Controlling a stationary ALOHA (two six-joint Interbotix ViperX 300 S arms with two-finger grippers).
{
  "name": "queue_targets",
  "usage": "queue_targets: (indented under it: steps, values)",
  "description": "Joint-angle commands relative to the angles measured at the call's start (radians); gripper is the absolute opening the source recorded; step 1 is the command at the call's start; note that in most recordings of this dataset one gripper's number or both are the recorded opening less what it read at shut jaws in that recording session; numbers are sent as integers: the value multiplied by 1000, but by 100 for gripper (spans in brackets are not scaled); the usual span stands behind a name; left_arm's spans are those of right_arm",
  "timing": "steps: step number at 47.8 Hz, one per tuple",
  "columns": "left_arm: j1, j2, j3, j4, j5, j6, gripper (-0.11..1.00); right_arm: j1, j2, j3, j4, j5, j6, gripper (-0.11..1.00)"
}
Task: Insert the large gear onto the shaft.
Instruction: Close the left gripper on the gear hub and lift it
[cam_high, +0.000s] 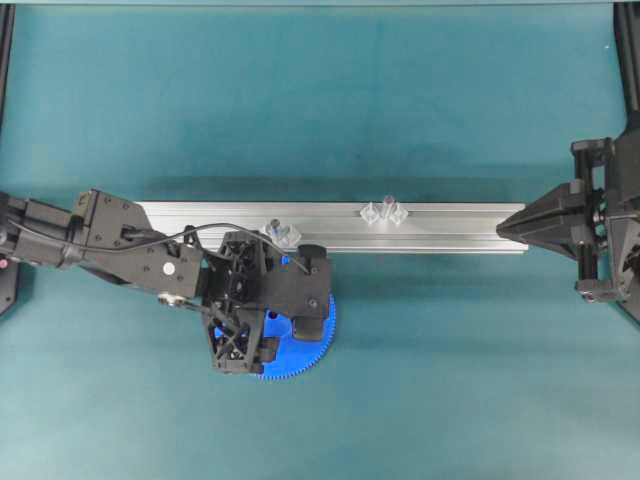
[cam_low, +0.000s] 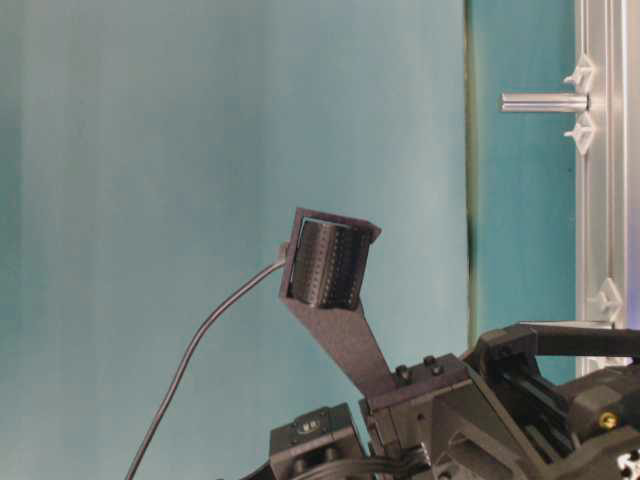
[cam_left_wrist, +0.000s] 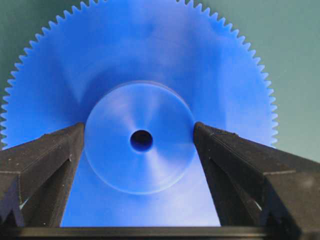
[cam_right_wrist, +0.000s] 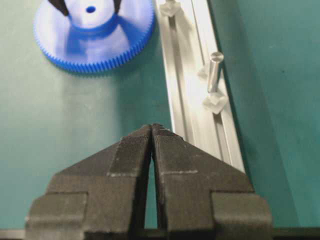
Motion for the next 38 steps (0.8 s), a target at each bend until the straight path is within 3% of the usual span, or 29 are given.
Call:
queue_targets:
  steps: [1,38]
  values:
    - [-20,12,-2,2,9,0,91,-2,3,-9,2,-5,15,10]
    - [-21,29,-12,3,75,52,91,-2,-78,12,2,31,20,10]
